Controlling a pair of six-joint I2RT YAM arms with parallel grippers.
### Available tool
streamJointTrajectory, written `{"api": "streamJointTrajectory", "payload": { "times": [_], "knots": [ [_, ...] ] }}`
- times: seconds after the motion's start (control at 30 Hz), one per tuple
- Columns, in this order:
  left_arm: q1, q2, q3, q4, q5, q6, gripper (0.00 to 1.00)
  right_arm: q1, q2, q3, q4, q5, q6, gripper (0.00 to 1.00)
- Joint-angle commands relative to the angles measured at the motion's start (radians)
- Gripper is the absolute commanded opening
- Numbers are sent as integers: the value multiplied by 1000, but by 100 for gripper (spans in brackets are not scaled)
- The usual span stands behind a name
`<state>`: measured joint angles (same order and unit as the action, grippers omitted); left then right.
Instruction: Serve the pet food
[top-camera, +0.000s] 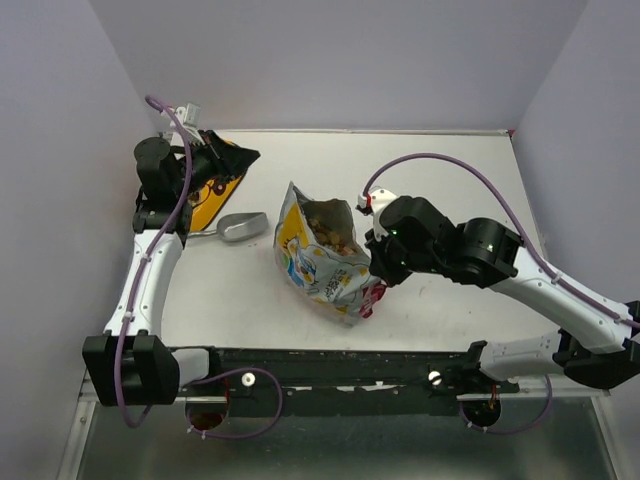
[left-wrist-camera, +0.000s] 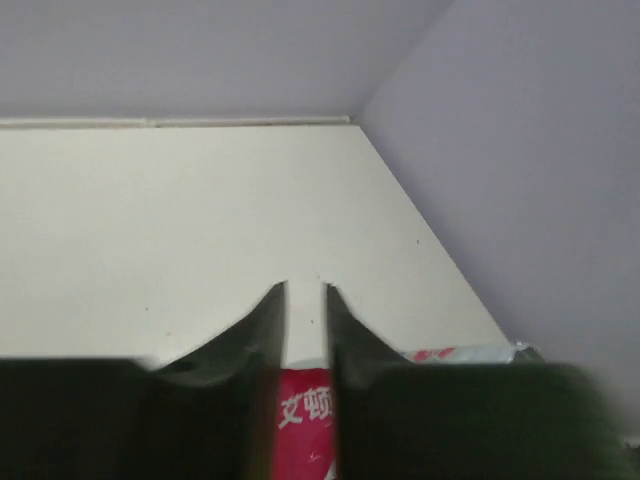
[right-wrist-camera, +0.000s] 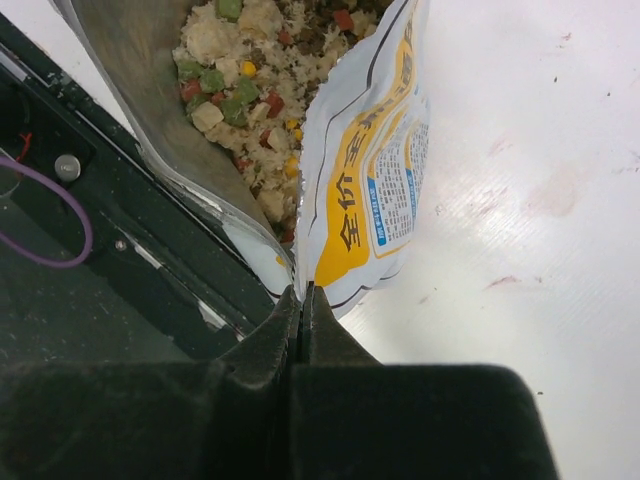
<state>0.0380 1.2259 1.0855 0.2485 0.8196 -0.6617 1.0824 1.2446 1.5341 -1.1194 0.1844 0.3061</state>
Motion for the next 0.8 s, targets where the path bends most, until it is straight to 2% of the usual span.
{"api": "streamJointTrajectory", "payload": {
  "times": [0.0,0.07,0.13,0.2,0.27,0.37,0.47,0.57,0.6,0.67,0.77],
  "knots": [
    [-119,-86,186,-612,-462,57,65,-1,44,58,-28,-28,13,1],
    [-188,-50,354,-997,-696,16,71,-1,56,69,-17,-20,-1,1],
    [-239,-5,511,-1246,-859,-73,75,-1,67,77,-17,-16,-15,1],
    [-269,35,600,-1424,-907,-194,85,-2,79,86,-25,-17,-28,1],
    [-303,87,693,-1563,-915,-272,88,-1,91,95,-33,-20,-41,1],
    [-403,92,761,-1620,-935,-366,92,-1,98,104,-39,-16,-47,1],
    [-481,112,787,-1641,-895,-514,95,-1,85,101,-22,-17,-41,1],
    [-552,235,942,-1845,-944,-674,93,-1,70,80,-5,-17,-38,1],
    [-564,268,983,-1870,-933,-674,90,-1,69,74,0,-16,-39,1],
    [-578,288,975,-1867,-919,-743,89,-1,65,70,4,-14,-39,1],
    [-612,346,1039,-1868,-958,-773,89,-1,64,72,10,-17,-50,1]
  ]
}}
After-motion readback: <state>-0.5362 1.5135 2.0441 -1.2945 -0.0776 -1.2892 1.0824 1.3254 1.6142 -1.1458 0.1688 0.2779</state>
